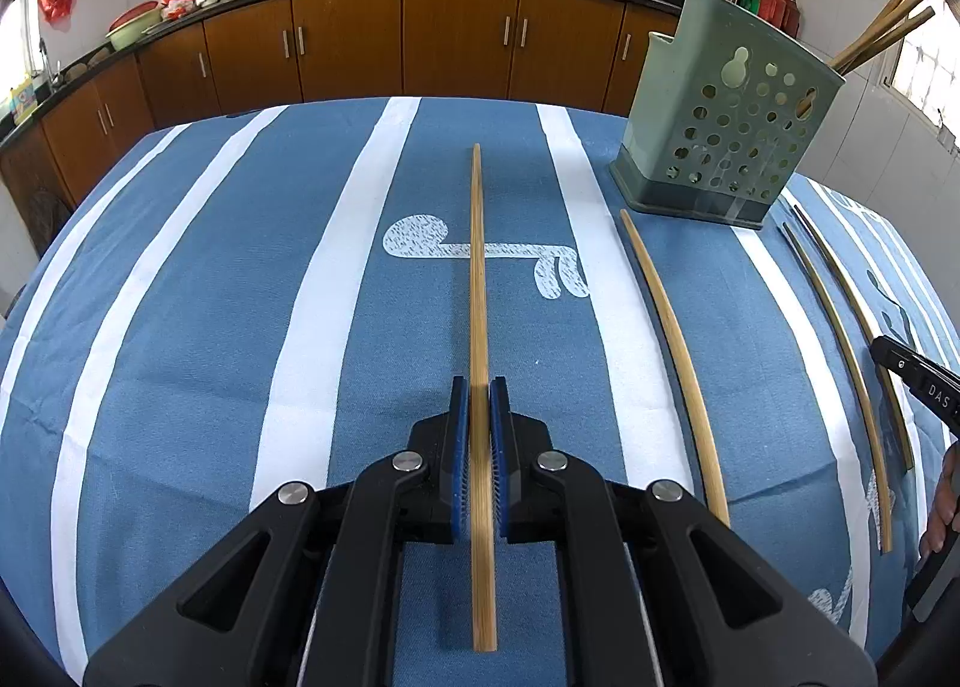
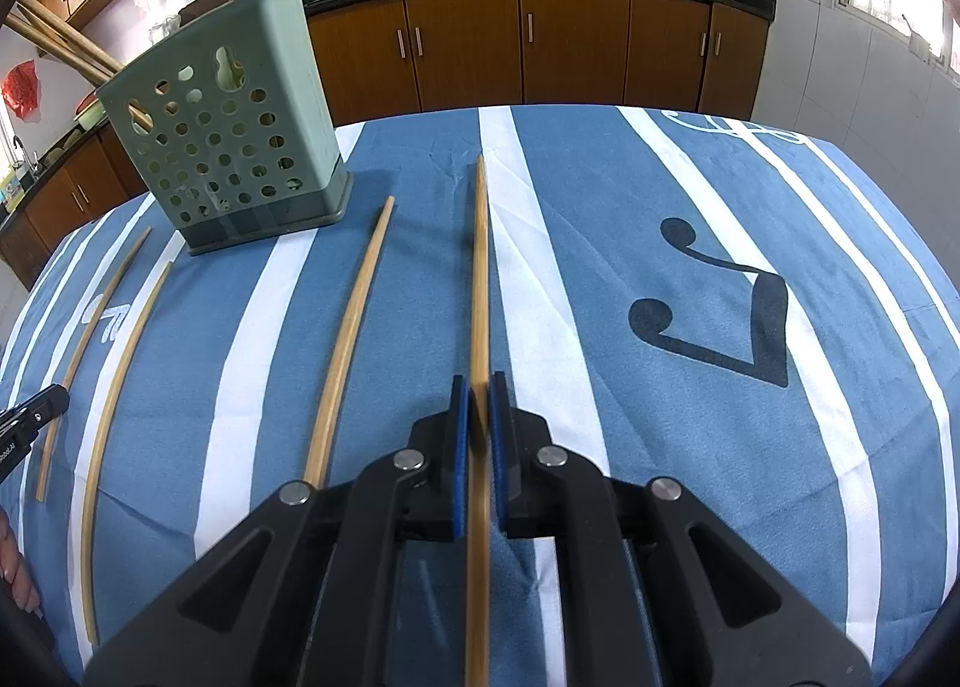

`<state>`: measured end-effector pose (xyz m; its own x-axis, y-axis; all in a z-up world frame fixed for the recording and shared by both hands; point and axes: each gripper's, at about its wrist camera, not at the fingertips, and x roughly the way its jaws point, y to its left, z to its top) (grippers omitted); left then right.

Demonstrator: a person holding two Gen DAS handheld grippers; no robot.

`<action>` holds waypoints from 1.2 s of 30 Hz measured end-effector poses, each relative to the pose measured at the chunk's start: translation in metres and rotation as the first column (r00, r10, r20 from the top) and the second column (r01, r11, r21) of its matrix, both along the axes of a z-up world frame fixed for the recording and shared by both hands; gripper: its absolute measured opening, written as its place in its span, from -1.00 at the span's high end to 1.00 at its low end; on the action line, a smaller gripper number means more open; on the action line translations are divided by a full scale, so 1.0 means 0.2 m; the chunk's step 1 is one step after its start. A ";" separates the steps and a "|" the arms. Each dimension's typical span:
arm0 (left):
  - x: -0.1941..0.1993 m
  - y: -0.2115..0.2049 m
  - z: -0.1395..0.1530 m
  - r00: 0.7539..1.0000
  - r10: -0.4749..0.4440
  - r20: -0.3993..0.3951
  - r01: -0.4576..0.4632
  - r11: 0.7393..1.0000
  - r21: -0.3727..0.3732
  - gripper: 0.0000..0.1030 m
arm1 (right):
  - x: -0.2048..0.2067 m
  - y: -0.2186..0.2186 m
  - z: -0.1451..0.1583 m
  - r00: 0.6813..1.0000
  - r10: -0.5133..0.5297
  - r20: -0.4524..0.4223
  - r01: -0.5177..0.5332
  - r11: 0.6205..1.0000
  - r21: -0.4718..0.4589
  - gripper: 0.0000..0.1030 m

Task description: Organize utensils

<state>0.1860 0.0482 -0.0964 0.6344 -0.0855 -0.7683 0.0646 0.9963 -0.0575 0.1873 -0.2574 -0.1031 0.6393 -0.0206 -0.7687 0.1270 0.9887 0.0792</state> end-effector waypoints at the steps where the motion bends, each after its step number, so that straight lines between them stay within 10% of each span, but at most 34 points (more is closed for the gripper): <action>1: 0.00 0.00 0.00 1.000 0.000 0.000 0.000 1.000 0.000 0.84 | 0.00 0.00 0.00 1.000 0.000 0.000 0.000 1.000 0.000 0.83; 36: -0.09 -0.01 0.00 1.000 -0.017 -0.001 0.017 0.999 0.039 0.83 | -0.09 0.03 -0.01 1.000 0.019 -0.003 -0.019 1.000 -0.023 0.68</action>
